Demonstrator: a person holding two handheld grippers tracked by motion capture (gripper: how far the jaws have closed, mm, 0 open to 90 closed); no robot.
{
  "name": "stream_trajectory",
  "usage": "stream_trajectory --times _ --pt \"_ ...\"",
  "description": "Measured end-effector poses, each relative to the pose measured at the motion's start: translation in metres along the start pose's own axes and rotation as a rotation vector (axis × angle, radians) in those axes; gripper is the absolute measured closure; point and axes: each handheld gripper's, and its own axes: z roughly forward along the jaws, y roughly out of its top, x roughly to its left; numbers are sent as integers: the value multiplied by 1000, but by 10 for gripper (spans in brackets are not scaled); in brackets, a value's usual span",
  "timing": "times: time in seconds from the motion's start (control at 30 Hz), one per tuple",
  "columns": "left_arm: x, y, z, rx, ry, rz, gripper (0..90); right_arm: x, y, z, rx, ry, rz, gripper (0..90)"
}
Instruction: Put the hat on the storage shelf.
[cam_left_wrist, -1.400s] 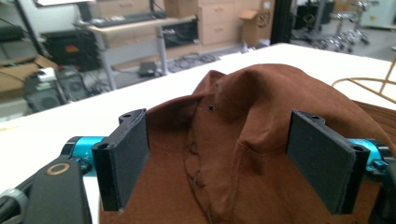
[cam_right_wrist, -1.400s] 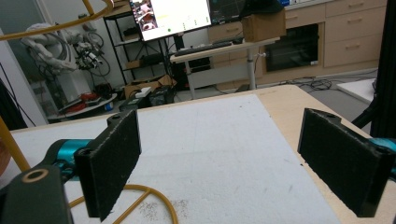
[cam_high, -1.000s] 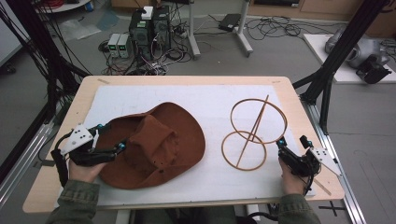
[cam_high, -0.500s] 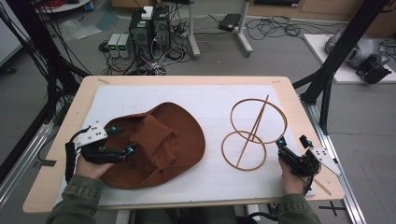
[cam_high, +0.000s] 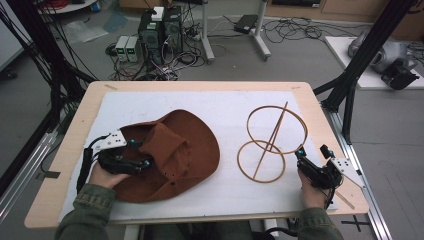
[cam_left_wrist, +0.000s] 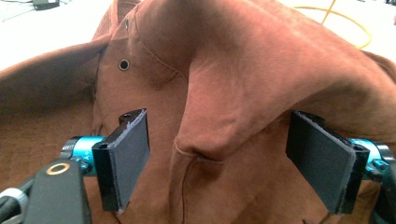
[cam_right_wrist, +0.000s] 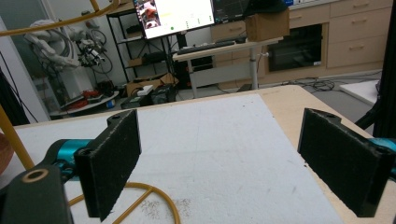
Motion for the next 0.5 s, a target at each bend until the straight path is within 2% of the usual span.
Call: stream_trajectory --times 0.2,0.3,0.33,0.37,0.4,0.43,0.47,0.5 --pt "0 -1 3 11 -3 -1 247 1 0 1 3 4 3 124" --pt "0 -1 3 26 -11 2 321 1 0 2 7 8 -5 124" --pt "0 -1 3 33 -26 -3 445 2 0 2 9 8 -1 125" --pt "-1 -1 3 42 -27 2 445 2 0 2 9 8 -1 125" --pt "-2 -1 4 59 3 25 617 2 -1 3 6 10 2 124" --pt "-4 -1 4 69 27 42 617 2 -1 3 6 10 2 124" --pt "-5 -1 5 71 41 51 699 2 0 3 7 10 0 124" --pt "-5 -1 6 74 44 54 745 2 0 3 6 12 -1 124"
